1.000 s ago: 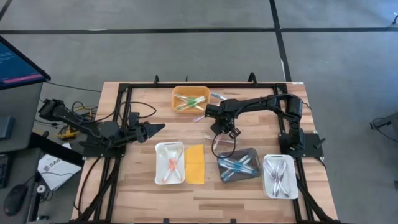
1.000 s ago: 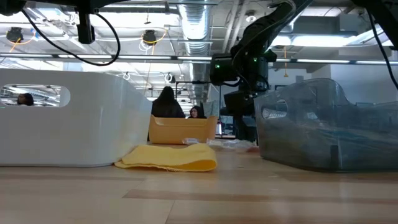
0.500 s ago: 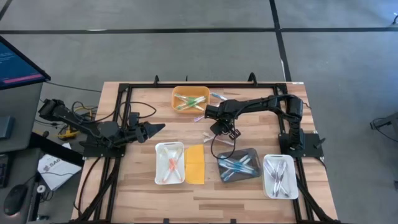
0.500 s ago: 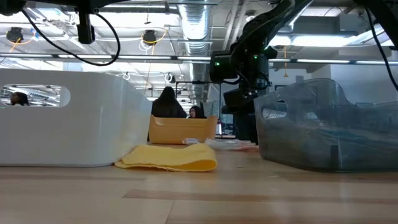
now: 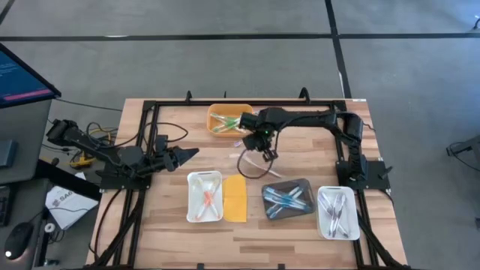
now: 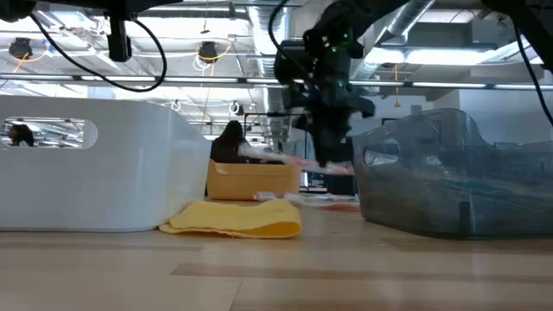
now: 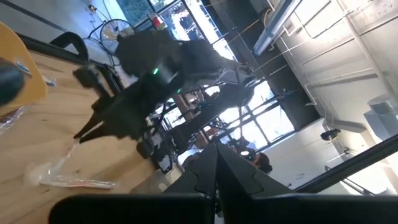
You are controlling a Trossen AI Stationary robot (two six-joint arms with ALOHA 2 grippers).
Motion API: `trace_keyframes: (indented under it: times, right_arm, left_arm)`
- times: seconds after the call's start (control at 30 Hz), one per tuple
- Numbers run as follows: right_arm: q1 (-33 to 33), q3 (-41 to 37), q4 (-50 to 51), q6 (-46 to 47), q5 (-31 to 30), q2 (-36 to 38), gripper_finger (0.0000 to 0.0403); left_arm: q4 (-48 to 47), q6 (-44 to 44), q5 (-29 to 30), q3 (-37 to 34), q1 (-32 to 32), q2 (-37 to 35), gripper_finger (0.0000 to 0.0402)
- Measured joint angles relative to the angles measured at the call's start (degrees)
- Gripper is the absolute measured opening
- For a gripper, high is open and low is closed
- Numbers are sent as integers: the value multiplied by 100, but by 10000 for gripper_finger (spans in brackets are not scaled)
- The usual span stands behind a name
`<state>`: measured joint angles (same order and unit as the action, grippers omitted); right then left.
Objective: Pick & Place Toothbrushes
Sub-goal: Put the orange toothbrush into the left white bin
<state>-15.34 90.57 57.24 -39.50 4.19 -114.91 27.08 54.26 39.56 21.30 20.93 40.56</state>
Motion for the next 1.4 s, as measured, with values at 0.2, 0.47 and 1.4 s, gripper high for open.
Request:
trace_keyframes:
  times: [0.2,0.47,1.4]
  right_arm:
    - [-178,603,17,522,503,8,1]
    - [-519,1192,-68,1705,1662,13,4]
    - [-618,1440,-820,3037,2772,26,0]
  left_arm:
    - [-1,0,-2,-2,-7,2,2]
    - [-1,-2,-5,0,-7,2,2]
    - [6,-140,-19,0,-15,807,2]
